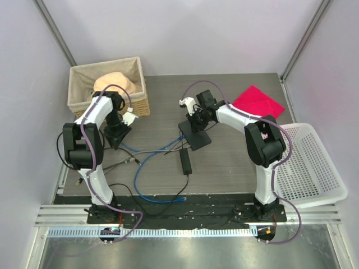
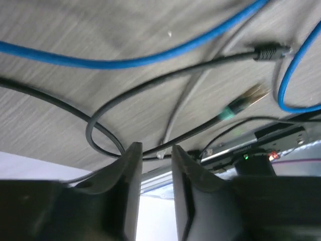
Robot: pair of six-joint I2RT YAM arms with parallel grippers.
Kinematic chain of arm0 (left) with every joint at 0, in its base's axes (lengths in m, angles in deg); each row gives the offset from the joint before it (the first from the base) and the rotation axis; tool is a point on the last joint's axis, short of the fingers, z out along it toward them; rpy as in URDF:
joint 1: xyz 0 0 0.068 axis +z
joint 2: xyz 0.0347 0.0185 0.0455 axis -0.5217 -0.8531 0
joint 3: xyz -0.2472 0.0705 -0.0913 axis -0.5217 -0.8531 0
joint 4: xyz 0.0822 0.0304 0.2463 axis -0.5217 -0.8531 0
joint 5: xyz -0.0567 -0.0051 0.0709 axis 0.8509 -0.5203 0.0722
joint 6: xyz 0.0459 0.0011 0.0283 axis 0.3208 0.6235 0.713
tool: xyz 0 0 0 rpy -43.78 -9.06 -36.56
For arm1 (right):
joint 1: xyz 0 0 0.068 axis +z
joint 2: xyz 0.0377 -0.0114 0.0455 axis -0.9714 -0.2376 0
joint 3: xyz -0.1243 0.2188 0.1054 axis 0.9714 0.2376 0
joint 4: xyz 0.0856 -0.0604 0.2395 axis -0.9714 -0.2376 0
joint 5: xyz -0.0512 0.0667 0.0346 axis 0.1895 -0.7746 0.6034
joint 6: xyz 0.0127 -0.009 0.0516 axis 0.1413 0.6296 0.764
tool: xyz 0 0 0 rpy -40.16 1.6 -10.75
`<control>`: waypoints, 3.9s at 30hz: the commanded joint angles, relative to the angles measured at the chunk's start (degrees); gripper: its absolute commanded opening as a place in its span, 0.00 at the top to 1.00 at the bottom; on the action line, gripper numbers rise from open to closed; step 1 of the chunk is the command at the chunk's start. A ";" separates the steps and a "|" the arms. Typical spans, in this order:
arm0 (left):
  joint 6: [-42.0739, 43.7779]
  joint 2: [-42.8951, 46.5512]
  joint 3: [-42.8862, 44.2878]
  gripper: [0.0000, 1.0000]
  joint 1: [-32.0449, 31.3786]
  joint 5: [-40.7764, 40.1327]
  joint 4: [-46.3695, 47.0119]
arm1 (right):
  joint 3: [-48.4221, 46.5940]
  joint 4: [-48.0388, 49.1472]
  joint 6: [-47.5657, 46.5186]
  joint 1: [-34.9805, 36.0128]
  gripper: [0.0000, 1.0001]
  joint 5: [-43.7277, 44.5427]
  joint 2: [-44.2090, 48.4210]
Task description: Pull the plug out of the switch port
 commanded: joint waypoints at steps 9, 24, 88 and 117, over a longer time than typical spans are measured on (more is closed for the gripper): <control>-31.64 -4.93 17.51 0.44 -2.90 45.17 21.95 | 0.83 -6.08 -1.31 0.36 0.99 4.09 -5.92; -45.06 -21.29 18.29 0.47 -15.91 51.71 37.51 | 3.62 -7.58 -4.12 0.36 0.99 2.77 3.75; -40.57 -26.47 17.15 0.62 -18.90 44.22 33.29 | 4.42 -7.32 -4.04 1.41 0.99 3.12 -0.91; -42.50 -30.16 19.78 0.94 -19.96 44.93 34.17 | 4.42 -7.84 -5.00 2.38 0.99 4.62 -1.87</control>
